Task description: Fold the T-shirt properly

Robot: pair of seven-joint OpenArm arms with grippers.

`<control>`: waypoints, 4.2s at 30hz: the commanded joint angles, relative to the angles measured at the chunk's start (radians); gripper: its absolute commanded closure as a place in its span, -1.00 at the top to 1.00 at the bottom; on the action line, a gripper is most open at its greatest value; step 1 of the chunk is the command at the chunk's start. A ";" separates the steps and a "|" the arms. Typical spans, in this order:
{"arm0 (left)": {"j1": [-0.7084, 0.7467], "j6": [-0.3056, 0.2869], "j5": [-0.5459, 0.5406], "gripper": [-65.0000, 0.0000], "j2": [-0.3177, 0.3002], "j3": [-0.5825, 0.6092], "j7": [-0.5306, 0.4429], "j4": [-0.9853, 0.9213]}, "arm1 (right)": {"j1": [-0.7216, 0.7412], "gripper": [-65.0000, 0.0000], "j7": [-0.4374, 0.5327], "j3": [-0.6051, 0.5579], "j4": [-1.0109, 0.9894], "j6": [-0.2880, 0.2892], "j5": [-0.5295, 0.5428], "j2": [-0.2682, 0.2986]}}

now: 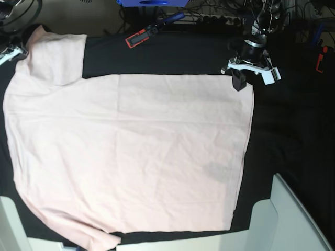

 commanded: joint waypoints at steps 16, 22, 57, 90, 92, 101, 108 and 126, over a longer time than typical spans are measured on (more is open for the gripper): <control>0.095 0.003 -0.003 -1.00 -0.036 -0.004 -0.017 0.146 | -0.058 -1.00 0.006 0.005 0.151 0.003 0.013 0.025; 0.116 0.003 -0.003 -1.00 -0.042 -0.006 -0.017 0.175 | -0.073 -1.00 -0.086 0.005 0.255 0.003 0.015 0.025; 0.279 0.003 -0.003 -1.00 -0.037 -0.081 -0.011 0.283 | -0.171 -1.00 -0.209 0.007 0.430 0.003 0.021 0.017; -0.025 0.104 -0.008 -1.00 -0.031 -0.067 0.024 0.134 | 0.157 -1.00 -0.213 -0.110 0.202 0.003 0.013 0.143; -0.054 0.104 -0.008 -1.00 -0.030 -0.067 0.088 0.122 | 0.177 -1.00 -0.213 -0.139 0.189 0.003 0.013 0.149; -0.143 0.104 -0.003 -1.00 0.013 -0.067 0.136 0.056 | 0.234 -1.00 -0.183 -0.208 0.099 0.003 0.013 0.174; -0.198 0.104 -0.003 -1.00 0.023 -0.067 0.138 0.008 | 0.292 -1.00 -0.183 -0.208 0.039 0.003 0.012 0.207; -0.312 0.104 -0.003 -1.00 0.026 -0.067 0.138 -0.089 | 0.373 -1.00 -0.019 -0.317 -0.167 0.003 0.012 0.263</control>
